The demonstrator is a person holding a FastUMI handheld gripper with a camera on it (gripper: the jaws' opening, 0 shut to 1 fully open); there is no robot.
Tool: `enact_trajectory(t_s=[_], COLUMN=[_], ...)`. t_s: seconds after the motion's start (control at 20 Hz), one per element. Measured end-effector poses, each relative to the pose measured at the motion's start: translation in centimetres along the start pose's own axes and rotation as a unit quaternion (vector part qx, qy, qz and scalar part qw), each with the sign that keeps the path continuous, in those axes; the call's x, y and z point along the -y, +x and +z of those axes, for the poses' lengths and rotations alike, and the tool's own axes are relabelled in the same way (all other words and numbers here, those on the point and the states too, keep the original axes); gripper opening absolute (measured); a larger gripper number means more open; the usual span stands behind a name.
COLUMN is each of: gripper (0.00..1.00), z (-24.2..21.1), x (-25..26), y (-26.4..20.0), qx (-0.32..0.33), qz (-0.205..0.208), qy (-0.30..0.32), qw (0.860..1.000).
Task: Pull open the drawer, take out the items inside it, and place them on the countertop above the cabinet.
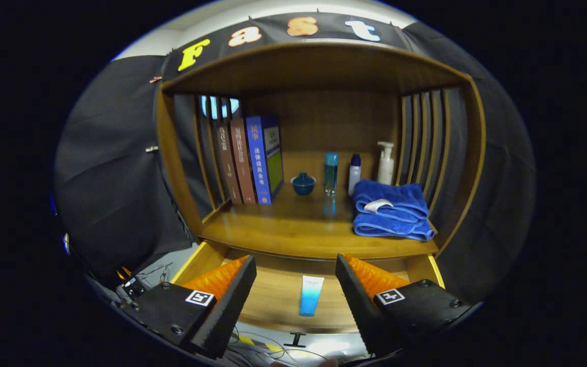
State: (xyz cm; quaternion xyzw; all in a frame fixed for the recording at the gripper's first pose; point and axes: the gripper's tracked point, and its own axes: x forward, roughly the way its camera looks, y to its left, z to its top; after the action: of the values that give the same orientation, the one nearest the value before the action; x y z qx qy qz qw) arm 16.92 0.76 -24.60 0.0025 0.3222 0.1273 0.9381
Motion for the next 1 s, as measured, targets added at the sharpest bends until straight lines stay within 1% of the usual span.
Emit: enact_trajectory(t_s=[0.05,0.15,0.2,0.3,0.35,0.4,0.65,0.8,0.85,0.9,0.95,1.0], gripper=[0.99,1.00,1.00,0.99,1.00,1.00,0.98,0.96,0.93,0.83,0.73,0.63], z=[-0.7,-3.1,-4.7,-8.0,-9.6,-11.3,-15.5,-16.6,-16.8,-17.0,-16.3,-14.9], x=[0.4,0.1,0.3,0.6,0.8,1.4,2.5,3.6,4.3,5.1,6.3,6.3], y=[1.3,3.8,4.6,6.1,7.0,7.7,10.1,11.4,11.9,12.4,12.5,12.6], qx=[-0.034,-0.107,-0.148,-0.229,-0.261,-0.289,-0.377,-0.407,-0.416,-0.422,-0.425,-0.414], qz=[-0.005,0.002,0.000,-0.003,-0.002,-0.013,-0.038,-0.046,-0.050,-0.061,-0.077,-0.070], qy=[-0.010,-0.030,-0.037,-0.028,-0.024,-0.018,0.014,0.054,0.061,0.057,0.055,0.074], qw=[0.999,0.994,0.988,0.973,0.965,0.957,0.925,0.911,0.906,0.903,0.900,0.905])
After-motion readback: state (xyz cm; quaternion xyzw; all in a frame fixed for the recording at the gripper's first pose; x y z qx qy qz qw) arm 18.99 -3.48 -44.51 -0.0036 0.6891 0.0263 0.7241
